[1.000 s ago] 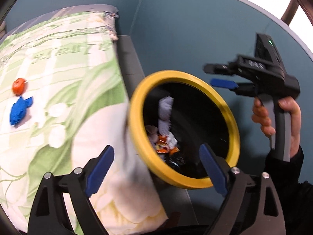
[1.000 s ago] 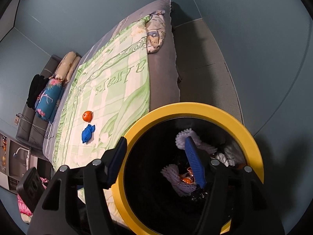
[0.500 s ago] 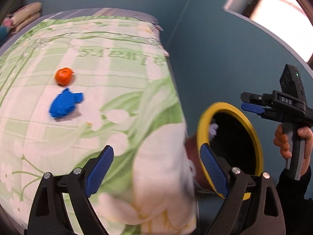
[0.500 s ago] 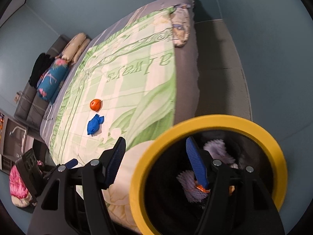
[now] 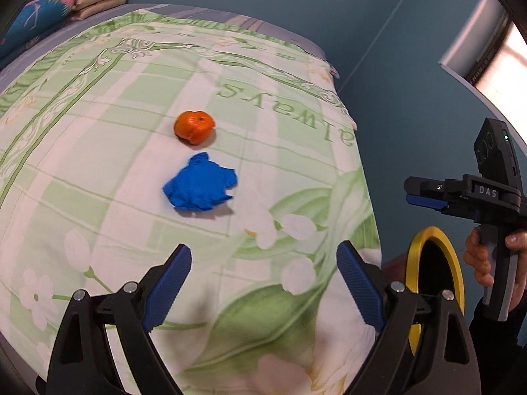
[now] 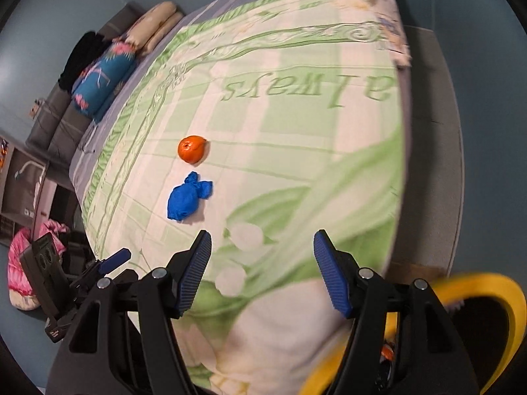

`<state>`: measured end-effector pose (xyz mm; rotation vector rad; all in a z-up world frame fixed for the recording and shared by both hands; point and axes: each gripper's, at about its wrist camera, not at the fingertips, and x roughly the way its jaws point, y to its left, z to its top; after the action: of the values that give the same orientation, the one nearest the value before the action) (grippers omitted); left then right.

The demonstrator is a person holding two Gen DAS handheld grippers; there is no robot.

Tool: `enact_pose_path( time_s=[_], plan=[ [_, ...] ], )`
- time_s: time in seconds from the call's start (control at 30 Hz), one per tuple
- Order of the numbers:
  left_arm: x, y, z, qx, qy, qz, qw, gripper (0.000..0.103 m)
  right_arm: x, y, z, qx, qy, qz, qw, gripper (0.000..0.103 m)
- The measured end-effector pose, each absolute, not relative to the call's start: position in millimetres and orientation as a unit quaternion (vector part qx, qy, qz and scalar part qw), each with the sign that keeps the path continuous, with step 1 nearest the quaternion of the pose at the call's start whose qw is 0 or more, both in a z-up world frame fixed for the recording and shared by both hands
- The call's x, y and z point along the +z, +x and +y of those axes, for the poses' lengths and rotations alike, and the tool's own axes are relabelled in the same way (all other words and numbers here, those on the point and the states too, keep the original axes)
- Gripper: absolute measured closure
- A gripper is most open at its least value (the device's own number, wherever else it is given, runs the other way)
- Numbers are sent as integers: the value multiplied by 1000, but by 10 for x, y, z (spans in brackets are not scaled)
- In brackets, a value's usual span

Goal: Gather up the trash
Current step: 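Move both open tools back over the blue bag and orange on the bed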

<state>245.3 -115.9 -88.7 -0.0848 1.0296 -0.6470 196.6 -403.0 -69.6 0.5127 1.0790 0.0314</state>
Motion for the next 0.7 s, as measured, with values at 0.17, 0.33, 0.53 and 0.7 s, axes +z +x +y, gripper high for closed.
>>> enact_pose_path(
  time_s=[0.17,0.33,0.53,0.7],
  plan=[
    [-958,2688,-1065,-291,-52,486,823,17,-785,2415,-3781,31,220,530,819,42],
    [-1088,2888,-999,-276,-76,491,823,17,-902,2918,-3529,53,203,552,807,42],
    [-1239,3068,-988,-261,-86,501,821,17,-1081,3442,-3235,78,191,582,787,42],
    [-1322,3189,-1052,-258,-80,505,820,17,-1226,3837,-3049,87,183,603,771,42]
  ],
)
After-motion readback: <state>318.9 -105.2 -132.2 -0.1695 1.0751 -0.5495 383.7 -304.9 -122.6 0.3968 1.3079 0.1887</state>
